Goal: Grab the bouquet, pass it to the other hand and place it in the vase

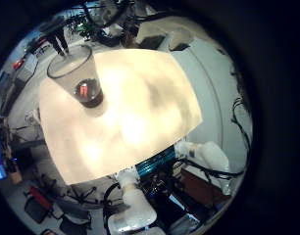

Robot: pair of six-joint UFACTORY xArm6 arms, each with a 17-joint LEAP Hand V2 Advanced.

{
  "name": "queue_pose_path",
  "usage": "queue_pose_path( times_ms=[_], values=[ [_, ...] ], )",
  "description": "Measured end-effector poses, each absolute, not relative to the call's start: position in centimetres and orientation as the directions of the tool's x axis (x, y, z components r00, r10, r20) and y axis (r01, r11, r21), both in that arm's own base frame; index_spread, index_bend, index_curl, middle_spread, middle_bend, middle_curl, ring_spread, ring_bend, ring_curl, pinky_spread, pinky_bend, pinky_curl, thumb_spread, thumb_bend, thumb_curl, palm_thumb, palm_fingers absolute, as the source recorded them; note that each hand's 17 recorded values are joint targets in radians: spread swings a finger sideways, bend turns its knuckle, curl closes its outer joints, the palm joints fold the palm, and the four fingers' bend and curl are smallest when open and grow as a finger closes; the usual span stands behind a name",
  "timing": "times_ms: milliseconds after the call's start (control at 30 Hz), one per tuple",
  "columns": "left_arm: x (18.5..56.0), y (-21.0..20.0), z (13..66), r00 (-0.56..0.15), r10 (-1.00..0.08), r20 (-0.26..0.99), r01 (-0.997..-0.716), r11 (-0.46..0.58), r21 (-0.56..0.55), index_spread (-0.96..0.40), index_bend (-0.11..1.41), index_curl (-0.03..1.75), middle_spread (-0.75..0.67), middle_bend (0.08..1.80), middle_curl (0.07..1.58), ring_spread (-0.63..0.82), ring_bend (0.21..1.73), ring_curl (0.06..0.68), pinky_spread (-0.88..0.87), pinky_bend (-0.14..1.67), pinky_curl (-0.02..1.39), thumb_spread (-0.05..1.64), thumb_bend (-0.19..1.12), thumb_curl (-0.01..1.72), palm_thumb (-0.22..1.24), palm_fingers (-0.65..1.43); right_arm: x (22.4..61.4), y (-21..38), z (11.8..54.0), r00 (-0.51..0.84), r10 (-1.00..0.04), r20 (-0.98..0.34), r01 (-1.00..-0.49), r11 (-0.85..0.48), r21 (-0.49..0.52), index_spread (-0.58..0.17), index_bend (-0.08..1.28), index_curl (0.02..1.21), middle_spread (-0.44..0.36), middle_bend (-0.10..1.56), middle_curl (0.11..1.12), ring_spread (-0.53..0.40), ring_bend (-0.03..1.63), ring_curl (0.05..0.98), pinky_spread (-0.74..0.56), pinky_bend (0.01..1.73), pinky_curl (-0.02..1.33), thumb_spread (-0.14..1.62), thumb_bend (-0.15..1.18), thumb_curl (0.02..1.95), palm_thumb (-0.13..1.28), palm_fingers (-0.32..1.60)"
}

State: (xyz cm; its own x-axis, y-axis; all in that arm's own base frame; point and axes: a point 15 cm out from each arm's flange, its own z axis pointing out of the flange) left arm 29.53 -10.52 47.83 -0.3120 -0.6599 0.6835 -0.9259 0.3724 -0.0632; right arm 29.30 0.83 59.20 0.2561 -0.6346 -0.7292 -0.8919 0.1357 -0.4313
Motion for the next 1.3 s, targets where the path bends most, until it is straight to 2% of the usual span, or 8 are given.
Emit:
queue_pose_path(
  times_ms=[100,367,533,667,767,867,1133,1300],
  values=[
    [30.5,-10.5,49.7,-0.304,-0.612,0.73,-0.939,0.323,-0.12,0.03,0.17,0.36,0.32,0.2,0.33,0.49,0.57,0.201,0.54,0.48,0.13,1.12,-0.02,0.3,0.28,0.22,28.6,2.0,59.4,0.342,-0.569,-0.748,-0.876,0.094,-0.472,-0.225,1.17,0.87,-0.106,1.4,0.71,-0.178,1.48,0.636,-0.17,1.43,0.56,0.87,0.04,1.05,1.16,1.15],
    [31.1,-12.5,52.2,-0.279,-0.426,0.861,-0.936,0.32,-0.145,0.07,0.13,0.33,0.32,0.21,0.35,0.48,0.6,0.203,0.54,0.52,0.13,1.07,-0.03,0.3,0.24,0.19,26.8,4.9,56.5,0.435,-0.433,-0.79,-0.873,0.013,-0.487,-0.222,1.18,0.86,-0.103,1.41,0.7,-0.178,1.48,0.639,-0.18,1.41,0.6,0.87,0.03,1.09,1.16,1.15],
    [30.5,-13.3,54.5,-0.215,-0.234,0.948,-0.924,0.363,-0.12,0.11,0.14,0.3,0.35,0.22,0.35,0.49,0.63,0.206,0.53,0.56,0.14,1.03,-0.03,0.3,0.23,0.14,25.0,7.4,55.3,0.489,-0.369,-0.79,-0.864,-0.077,-0.498,-0.22,1.18,0.85,-0.102,1.41,0.7,-0.177,1.48,0.641,-0.18,1.39,0.63,0.87,0.02,1.11,1.16,1.15],
    [30.7,-13.7,54.9,-0.173,-0.153,0.973,-0.927,0.359,-0.108,0.13,0.15,0.3,0.37,0.22,0.36,0.5,0.64,0.206,0.53,0.58,0.14,1.0,-0.02,0.31,0.24,0.12,23.7,9.4,54.2,0.503,-0.343,-0.793,-0.861,-0.114,-0.497,-0.215,1.19,0.85,-0.101,1.41,0.69,-0.177,1.48,0.641,-0.18,1.37,0.66,0.88,0.01,1.13,1.17,1.15],
    [29.5,-14.5,55.2,-0.121,-0.105,0.987,-0.908,0.413,-0.067,0.13,0.15,0.29,0.39,0.23,0.36,0.5,0.64,0.207,0.53,0.59,0.14,0.99,-0.02,0.32,0.28,0.1,22.7,11.0,53.9,0.518,-0.322,-0.793,-0.855,-0.158,-0.494,-0.213,1.19,0.85,-0.101,1.41,0.69,-0.174,1.48,0.642,-0.18,1.36,0.67,0.87,0.01,1.14,1.18,1.15],
    [28.7,-15.8,55.4,-0.122,-0.061,0.991,-0.883,0.462,-0.08,0.14,0.16,0.29,0.4,0.22,0.36,0.51,0.65,0.206,0.53,0.59,0.14,0.99,-0.02,0.32,0.31,0.07,22.6,12.1,53.6,0.525,-0.321,-0.788,-0.851,-0.189,-0.49,-0.21,1.19,0.85,-0.101,1.41,0.69,-0.172,1.48,0.642,-0.19,1.35,0.69,0.87,0.0,1.16,1.18,1.15],
    [28.1,-17.3,55.9,-0.134,0.022,0.991,-0.864,0.486,-0.128,0.13,0.18,0.3,0.39,0.23,0.36,0.52,0.63,0.2,0.54,0.59,0.14,0.96,-0.02,0.33,0.37,0.09,24.3,14.5,52.7,0.539,-0.367,-0.758,-0.842,-0.213,-0.495,-0.206,1.2,0.84,-0.101,1.41,0.69,-0.171,1.48,0.643,-0.19,1.32,0.73,0.86,0.0,1.19,1.2,1.15],
    [27.9,-17.7,57.0,-0.168,0.083,0.982,-0.86,0.474,-0.187,0.12,0.18,0.32,0.25,0.33,0.39,0.49,0.6,0.185,0.52,0.53,0.11,0.95,-0.02,0.34,0.4,0.2,25.5,14.9,51.2,0.53,-0.42,-0.737,-0.848,-0.231,-0.478,-0.204,1.2,0.84,-0.1,1.42,0.68,-0.17,1.48,0.644,-0.19,1.31,0.75,0.85,0.0,1.21,1.2,1.15]
  ],
)
